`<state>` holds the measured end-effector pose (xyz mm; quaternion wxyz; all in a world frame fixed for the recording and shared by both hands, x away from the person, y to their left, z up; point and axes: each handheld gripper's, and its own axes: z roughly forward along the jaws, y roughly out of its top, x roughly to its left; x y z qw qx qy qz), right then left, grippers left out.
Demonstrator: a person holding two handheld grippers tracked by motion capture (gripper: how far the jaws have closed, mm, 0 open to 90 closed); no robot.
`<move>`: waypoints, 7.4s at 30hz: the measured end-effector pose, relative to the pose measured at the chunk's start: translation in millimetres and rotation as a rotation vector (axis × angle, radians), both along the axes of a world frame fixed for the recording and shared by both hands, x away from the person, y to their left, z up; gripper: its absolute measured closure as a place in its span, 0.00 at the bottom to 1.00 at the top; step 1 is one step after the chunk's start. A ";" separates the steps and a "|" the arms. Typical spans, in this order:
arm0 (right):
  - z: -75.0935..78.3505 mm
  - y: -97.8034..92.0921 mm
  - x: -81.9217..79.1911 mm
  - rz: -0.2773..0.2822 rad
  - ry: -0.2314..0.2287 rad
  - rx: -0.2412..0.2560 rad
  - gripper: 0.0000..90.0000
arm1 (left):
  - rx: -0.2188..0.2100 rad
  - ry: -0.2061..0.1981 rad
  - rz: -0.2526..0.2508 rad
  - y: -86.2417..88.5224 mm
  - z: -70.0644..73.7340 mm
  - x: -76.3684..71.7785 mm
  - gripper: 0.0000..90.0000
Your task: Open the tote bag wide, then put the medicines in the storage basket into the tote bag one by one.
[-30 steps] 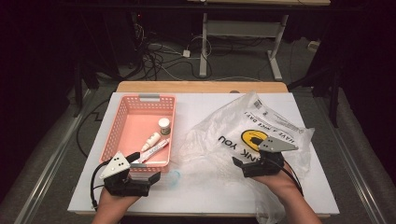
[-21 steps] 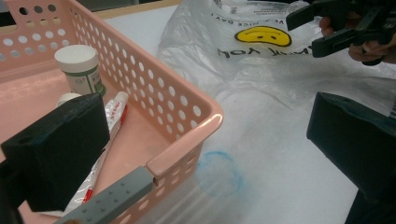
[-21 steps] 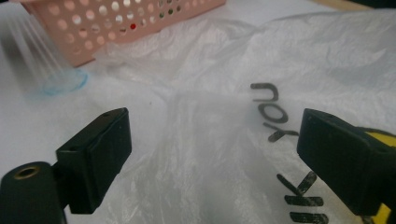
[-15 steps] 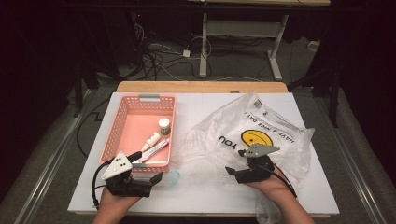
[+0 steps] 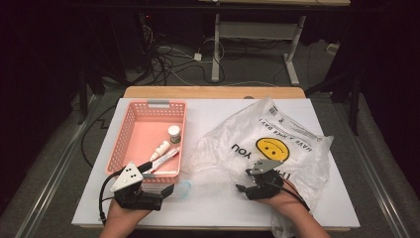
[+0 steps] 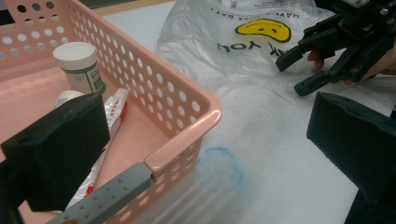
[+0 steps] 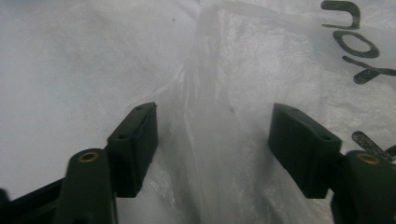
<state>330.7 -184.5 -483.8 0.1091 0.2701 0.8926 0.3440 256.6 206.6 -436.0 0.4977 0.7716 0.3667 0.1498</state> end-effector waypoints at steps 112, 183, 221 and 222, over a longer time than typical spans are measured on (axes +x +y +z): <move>76.4 -48.3 34.8 -0.240 -0.277 0.435 1.00 | -0.080 0.017 0.119 3.6 31.5 50.8 0.00; 80.2 -44.5 32.6 -0.214 -0.267 0.462 1.00 | 0.503 0.488 -0.127 -31.9 -9.9 164.9 0.60; 84.1 -47.5 31.2 -0.219 -0.290 0.472 1.00 | 0.500 0.469 -0.034 -29.7 -3.0 161.6 0.75; 84.2 -47.5 31.1 -0.217 -0.291 0.471 1.00 | 0.496 0.459 -0.033 -29.1 -1.2 160.7 0.75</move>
